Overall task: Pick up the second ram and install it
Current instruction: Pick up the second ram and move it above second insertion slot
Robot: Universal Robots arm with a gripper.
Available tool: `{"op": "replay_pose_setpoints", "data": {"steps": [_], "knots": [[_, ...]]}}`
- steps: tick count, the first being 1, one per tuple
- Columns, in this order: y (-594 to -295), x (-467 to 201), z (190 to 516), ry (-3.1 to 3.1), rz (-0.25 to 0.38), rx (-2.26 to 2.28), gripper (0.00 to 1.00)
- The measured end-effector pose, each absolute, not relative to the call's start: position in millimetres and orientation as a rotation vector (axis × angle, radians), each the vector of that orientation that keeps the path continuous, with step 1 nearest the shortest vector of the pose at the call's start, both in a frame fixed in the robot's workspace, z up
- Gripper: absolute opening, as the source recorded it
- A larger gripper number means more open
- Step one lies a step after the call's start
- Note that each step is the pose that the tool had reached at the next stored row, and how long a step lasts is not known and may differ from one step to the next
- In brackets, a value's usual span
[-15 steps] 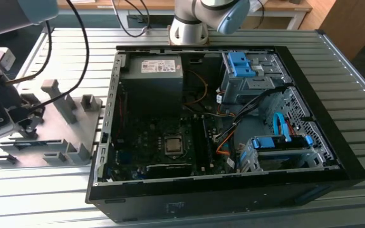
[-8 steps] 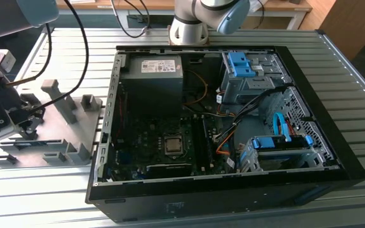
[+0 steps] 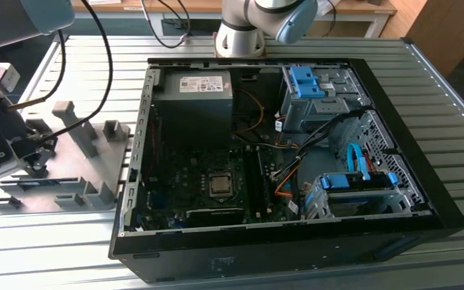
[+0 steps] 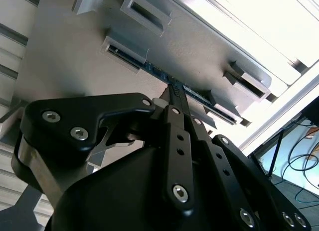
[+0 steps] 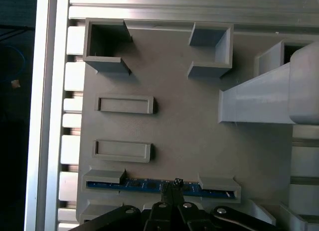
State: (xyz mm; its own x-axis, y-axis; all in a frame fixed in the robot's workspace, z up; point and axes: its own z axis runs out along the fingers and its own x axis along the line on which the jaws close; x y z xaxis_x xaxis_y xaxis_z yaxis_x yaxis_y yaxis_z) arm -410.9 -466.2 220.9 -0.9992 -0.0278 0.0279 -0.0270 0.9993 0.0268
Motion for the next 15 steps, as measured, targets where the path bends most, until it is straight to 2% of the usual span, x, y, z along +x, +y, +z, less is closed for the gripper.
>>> {"op": "replay_pose_setpoints", "data": {"steps": [15], "knots": [[-466.2, -410.9, 220.9, -3.102, -0.038, 0.245, 0.1]]}}
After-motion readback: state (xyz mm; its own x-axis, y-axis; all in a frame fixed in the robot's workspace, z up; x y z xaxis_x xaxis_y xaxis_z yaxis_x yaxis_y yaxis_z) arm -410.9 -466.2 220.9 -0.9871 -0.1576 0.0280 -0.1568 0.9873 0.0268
